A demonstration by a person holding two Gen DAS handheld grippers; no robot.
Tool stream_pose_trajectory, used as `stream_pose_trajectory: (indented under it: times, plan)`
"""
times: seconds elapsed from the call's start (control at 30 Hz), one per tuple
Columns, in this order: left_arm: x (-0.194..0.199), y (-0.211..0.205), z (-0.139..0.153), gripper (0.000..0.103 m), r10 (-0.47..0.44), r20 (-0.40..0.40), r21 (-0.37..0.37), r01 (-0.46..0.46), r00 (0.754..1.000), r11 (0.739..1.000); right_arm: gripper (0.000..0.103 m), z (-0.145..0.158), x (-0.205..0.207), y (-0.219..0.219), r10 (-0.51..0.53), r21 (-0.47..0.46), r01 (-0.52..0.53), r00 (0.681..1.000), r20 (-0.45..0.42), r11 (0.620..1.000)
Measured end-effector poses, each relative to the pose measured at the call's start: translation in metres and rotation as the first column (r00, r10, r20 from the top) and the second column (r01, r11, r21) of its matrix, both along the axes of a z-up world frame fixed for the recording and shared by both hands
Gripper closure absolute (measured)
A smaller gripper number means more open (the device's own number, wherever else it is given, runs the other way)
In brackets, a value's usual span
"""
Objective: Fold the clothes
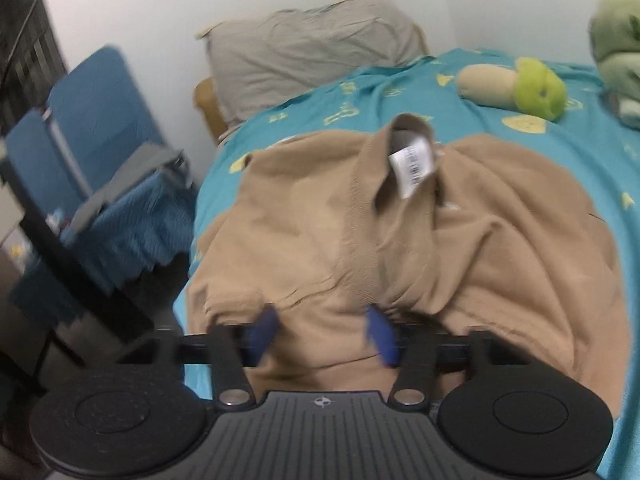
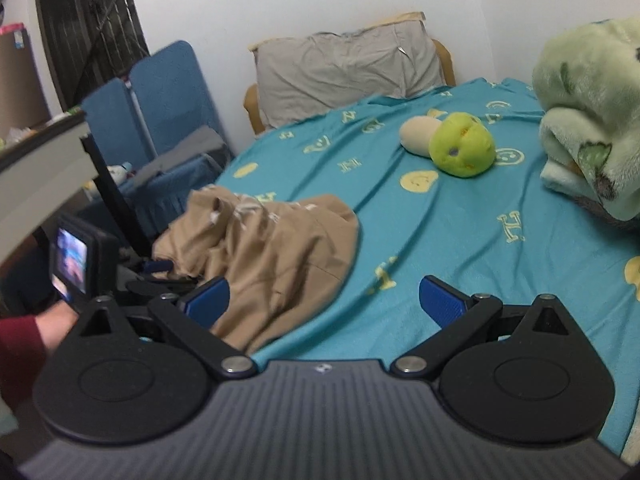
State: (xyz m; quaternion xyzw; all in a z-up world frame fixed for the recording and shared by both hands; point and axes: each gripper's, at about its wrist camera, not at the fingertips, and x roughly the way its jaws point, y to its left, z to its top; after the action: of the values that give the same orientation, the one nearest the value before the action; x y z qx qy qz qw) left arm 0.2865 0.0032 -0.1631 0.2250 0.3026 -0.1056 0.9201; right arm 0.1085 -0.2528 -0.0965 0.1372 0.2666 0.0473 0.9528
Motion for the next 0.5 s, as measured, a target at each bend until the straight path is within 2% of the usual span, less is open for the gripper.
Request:
stream_pose_trajectory:
  times: [0.07,0.17,0.3,0.5]
  plan:
    - [-0.004,-0.004,0.013,0.096,-0.018,0.009,-0.02,0.018,1.0,1.0,0.0,-0.002,0.003,-0.003,-0.01,0.006,0.01,1.0,-0.003,1.0]
    - [-0.011,-0.009,0.039,0.099,-0.04,0.029,-0.062,0.042,0.999,0.997,0.0,-0.002,0.003,-0.004,-0.021,-0.002,0.021,1.0,0.006,1.0]
    - [-0.024,-0.021,0.105,0.1,-0.08,0.05,-0.122,0.086,0.996,0.989,0.0,0.007,-0.006,-0.006,-0.04,-0.002,0.04,0.998,0.048,0.999]
    - [-0.074,-0.057,0.204,0.101,-0.132,0.061,-0.218,0.142,0.989,0.966,0.0,0.024,-0.019,-0.017,-0.082,0.041,0.077,0.989,0.124,0.996]
